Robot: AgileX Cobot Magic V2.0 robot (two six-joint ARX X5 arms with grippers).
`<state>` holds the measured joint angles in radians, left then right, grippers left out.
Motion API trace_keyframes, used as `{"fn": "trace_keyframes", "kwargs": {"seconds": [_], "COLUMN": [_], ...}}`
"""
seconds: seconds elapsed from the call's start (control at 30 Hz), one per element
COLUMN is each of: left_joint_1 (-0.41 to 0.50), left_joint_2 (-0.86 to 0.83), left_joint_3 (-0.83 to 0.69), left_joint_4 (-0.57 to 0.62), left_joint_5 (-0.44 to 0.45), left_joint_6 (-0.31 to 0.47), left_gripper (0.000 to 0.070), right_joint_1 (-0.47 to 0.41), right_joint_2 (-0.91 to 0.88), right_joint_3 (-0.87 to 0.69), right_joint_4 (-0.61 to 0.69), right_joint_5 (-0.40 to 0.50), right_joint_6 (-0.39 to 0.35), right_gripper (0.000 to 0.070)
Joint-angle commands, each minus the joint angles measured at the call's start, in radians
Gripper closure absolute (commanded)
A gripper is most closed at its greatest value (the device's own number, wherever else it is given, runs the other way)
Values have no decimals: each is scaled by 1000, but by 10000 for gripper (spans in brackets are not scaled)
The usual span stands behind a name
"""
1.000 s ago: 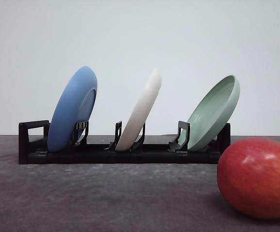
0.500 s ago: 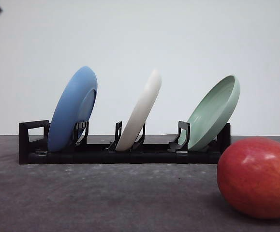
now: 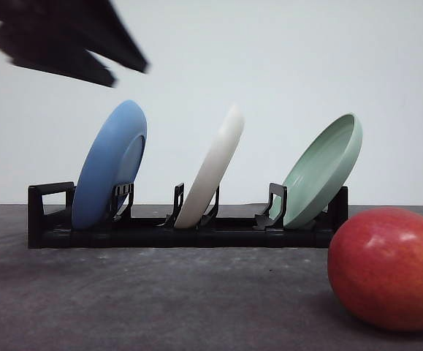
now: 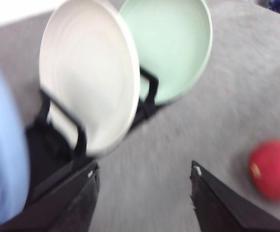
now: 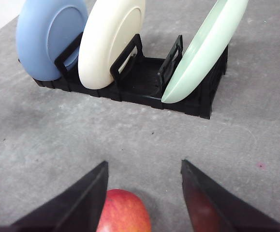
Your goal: Place pomegranate in white plate
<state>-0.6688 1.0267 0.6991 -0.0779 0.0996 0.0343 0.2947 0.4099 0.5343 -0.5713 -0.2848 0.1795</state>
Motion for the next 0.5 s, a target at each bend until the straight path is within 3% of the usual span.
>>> {"fn": "trace_keyframes", "kwargs": {"seconds": [0.0,0.13,0.47], "left_joint_1": [-22,-56,-85], "left_joint_2": [57,196,499], "left_joint_3": [30,79,304], "left_joint_4": [72,176,178], "left_joint_5": [-20,-70,-137], "left_joint_6": [11,11,32], "left_gripper": [345,345,344], "right_joint_1": [4,4,4], "right_joint_2": [2,2,2], "right_joint_3": [14,14,14], "right_joint_4": [11,11,10], "right_joint_5": [0,0,0], "right_joint_6": [-8,-8,-8], "right_gripper": [396,396,396]}}
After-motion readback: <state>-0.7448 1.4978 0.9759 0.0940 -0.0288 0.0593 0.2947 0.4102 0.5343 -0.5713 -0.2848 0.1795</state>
